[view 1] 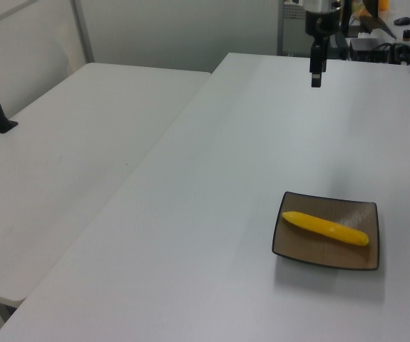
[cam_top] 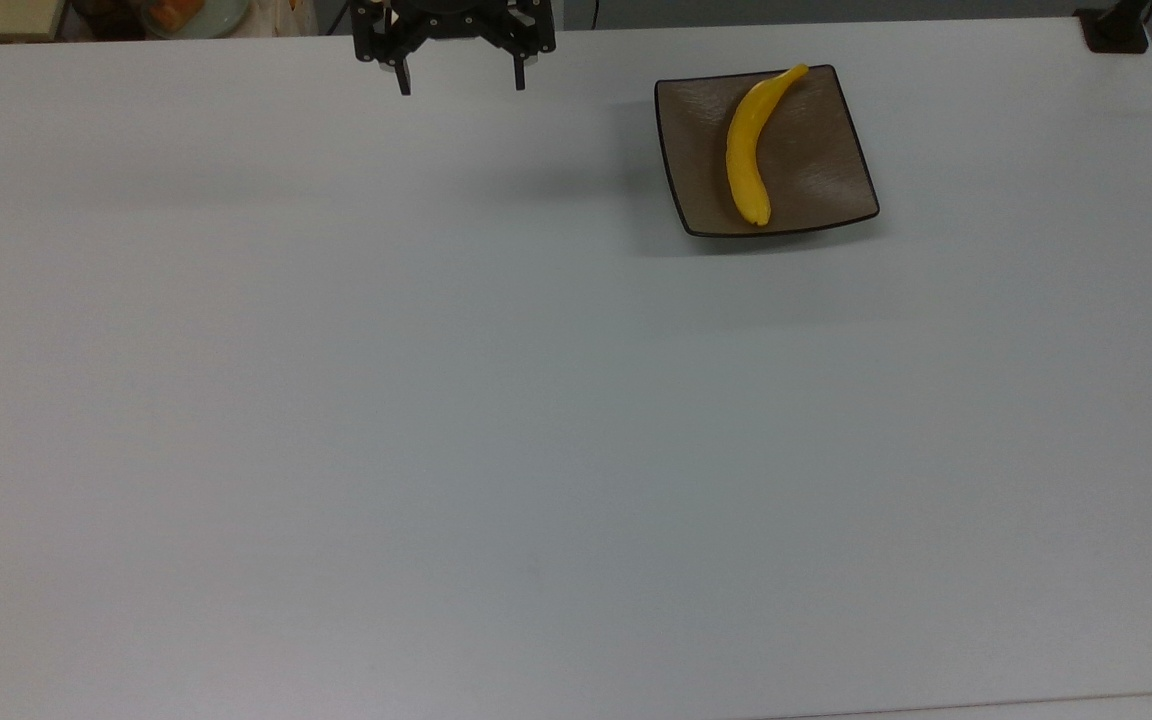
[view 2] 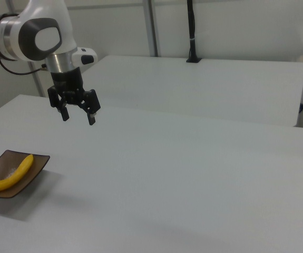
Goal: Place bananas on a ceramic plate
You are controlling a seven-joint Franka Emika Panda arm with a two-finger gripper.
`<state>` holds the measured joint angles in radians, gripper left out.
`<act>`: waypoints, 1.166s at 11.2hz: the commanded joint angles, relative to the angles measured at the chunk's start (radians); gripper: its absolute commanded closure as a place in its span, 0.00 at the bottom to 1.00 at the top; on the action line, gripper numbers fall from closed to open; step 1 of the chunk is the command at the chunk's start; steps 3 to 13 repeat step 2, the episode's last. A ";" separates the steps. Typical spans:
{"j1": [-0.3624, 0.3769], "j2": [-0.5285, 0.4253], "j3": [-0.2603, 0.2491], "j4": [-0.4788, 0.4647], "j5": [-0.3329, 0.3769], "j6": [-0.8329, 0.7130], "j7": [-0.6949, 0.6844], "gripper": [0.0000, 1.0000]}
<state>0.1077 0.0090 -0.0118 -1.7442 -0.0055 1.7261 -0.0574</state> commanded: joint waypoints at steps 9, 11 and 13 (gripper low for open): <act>0.024 -0.032 -0.017 -0.021 0.002 0.059 0.097 0.00; 0.024 -0.032 -0.017 -0.021 0.002 0.059 0.097 0.00; 0.024 -0.032 -0.017 -0.021 0.002 0.059 0.097 0.00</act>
